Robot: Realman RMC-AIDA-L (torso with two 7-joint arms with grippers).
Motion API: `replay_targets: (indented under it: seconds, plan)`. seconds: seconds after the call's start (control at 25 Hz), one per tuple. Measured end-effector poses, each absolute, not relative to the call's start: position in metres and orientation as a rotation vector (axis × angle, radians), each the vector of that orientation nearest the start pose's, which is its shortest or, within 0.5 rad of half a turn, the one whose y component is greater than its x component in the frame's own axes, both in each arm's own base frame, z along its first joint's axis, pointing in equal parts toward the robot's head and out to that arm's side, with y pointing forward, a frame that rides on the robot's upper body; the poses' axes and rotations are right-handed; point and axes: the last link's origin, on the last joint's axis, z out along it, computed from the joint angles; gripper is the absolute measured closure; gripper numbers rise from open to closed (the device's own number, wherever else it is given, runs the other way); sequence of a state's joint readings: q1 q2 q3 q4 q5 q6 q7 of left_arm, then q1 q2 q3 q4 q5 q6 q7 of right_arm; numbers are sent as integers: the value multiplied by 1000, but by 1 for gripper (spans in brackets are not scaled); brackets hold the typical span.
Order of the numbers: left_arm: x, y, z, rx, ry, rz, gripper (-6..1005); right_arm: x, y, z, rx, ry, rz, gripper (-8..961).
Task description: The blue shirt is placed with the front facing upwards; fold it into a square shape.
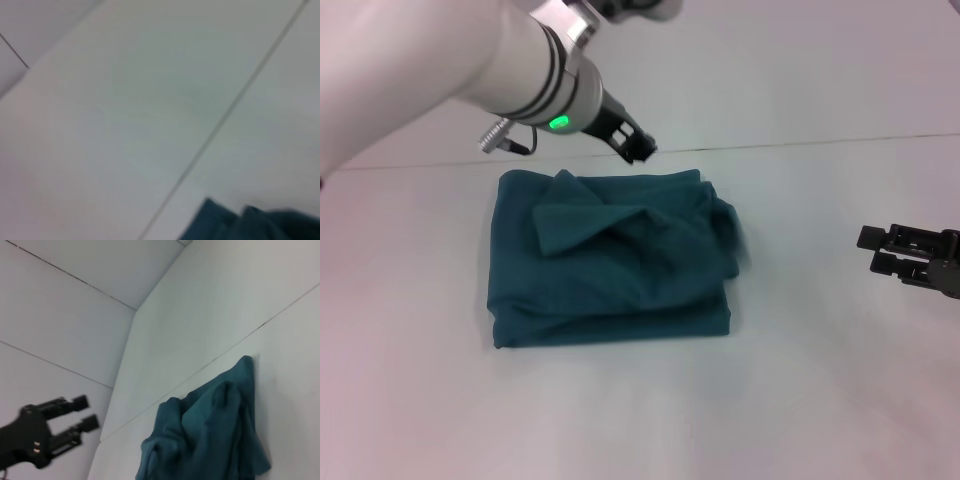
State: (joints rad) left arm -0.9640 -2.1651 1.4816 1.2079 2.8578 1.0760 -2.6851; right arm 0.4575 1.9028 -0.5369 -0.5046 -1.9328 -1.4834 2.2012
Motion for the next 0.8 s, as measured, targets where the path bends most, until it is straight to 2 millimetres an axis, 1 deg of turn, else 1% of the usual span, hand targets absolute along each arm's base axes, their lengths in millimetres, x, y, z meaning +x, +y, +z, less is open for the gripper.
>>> replay_targets:
  seconds: [0.12, 0.24, 0.4, 0.52, 0.56, 0.8]
  plan:
    - [-32, 436, -19, -2336, -389, 109, 497, 334, 329, 72, -1997, 1835, 956, 369]
    - [-37, 439, 0, -2288, -539, 19, 496, 335, 330, 72, -1995, 1834, 953, 370]
    - [-66, 444, 23, -2230, -855, -88, 496, 334, 330, 72, -1997, 1832, 951, 371]
    - [-88, 441, 32, -2217, -1062, -219, 496, 335, 330, 72, -1997, 1832, 949, 373]
    - [-98, 439, 36, -2213, -1150, -279, 496, 335, 330, 73, -1996, 1831, 947, 373]
    - [-145, 423, 44, -2229, -1534, -565, 497, 338, 330, 76, -2004, 1834, 908, 376]
